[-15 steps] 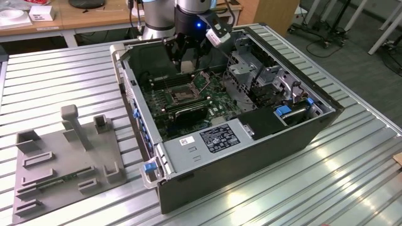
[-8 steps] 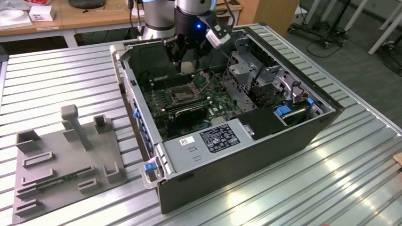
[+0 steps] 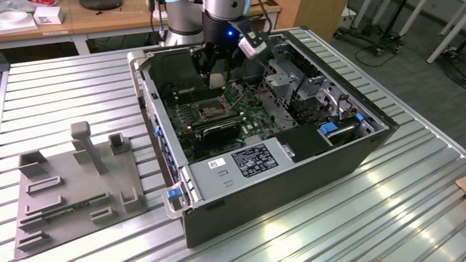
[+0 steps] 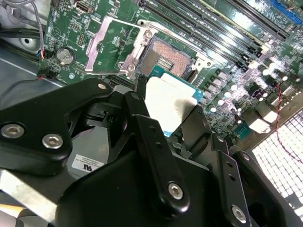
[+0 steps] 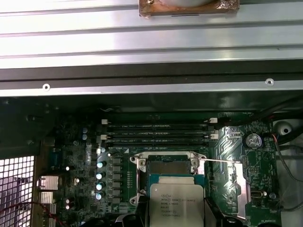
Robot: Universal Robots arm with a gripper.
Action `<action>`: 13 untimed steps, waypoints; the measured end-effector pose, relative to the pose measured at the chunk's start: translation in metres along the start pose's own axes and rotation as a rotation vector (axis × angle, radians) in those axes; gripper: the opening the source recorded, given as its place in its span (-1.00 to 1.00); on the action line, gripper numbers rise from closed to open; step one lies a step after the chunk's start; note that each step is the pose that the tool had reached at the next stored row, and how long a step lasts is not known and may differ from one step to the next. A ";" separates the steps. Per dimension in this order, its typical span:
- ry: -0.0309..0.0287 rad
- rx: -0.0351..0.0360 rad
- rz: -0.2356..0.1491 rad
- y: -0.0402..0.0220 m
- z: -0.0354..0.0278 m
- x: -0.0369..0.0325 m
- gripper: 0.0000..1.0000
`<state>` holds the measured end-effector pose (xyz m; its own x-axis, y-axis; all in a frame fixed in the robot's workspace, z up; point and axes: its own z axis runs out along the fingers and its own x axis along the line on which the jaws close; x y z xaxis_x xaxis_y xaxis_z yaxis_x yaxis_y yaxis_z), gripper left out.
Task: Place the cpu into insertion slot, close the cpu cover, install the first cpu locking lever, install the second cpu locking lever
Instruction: 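Place the cpu into insertion slot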
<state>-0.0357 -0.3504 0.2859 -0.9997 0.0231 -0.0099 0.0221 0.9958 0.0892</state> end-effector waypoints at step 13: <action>-0.0012 0.0000 0.000 -0.0004 0.0032 0.0040 0.08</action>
<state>-0.0397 -0.3504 0.2826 -0.9997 0.0232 -0.0111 0.0221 0.9958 0.0891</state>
